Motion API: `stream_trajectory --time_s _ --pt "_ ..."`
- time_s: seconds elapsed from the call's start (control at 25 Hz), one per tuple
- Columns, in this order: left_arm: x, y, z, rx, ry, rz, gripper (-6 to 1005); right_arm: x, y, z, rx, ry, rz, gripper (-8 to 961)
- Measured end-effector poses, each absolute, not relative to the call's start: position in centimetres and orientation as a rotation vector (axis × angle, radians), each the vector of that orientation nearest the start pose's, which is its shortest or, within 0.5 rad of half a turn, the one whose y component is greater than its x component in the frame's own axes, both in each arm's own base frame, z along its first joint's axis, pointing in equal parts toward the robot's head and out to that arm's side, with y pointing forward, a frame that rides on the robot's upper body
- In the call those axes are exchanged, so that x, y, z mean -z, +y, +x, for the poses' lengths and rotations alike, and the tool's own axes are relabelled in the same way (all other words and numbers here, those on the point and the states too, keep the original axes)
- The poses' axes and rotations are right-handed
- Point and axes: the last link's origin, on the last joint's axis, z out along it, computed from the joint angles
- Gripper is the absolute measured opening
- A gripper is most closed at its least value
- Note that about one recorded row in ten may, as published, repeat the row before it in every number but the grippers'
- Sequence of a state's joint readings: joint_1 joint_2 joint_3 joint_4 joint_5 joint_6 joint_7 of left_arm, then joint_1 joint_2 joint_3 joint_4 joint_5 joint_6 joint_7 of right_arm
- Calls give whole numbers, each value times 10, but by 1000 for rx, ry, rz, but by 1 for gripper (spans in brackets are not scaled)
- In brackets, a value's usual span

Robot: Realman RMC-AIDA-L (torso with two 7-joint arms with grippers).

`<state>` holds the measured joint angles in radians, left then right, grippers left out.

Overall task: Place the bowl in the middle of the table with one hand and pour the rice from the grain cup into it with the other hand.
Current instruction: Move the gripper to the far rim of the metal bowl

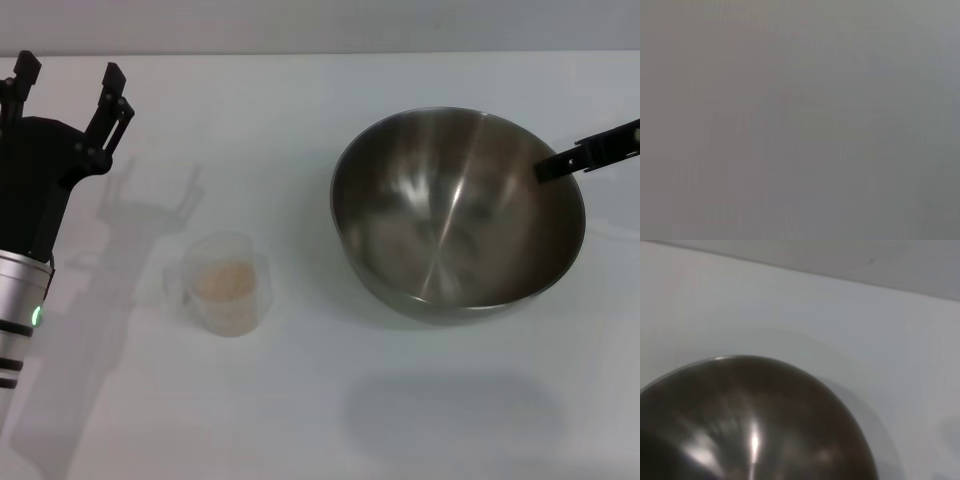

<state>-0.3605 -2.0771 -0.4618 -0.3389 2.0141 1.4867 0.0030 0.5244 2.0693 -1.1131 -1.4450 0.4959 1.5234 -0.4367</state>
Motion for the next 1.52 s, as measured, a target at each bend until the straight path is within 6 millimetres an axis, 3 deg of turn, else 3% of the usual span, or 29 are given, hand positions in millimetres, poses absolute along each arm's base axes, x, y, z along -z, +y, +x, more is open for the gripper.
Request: stream_trajectory --time_s 0.52,0.96,1.0,1.28,1.52 --pt "28 287 -277 958 -327 -1569 860 -46 375 222 290 1269 -2288 736" --pt "28 286 -279 952 -330 -1568 859 -39 381 229 297 1283 -2301 566" --pt "28 285 -279 952 -329 -1567 859 -39 381 229 294 1279 -2299 367" --pt "27 286 -279 957 -327 -1565 858 -38 381 230 297 1266 -2300 133" --pt "27 287 -277 958 -321 -1568 858 -47 385 234 248 1237 -2273 19"
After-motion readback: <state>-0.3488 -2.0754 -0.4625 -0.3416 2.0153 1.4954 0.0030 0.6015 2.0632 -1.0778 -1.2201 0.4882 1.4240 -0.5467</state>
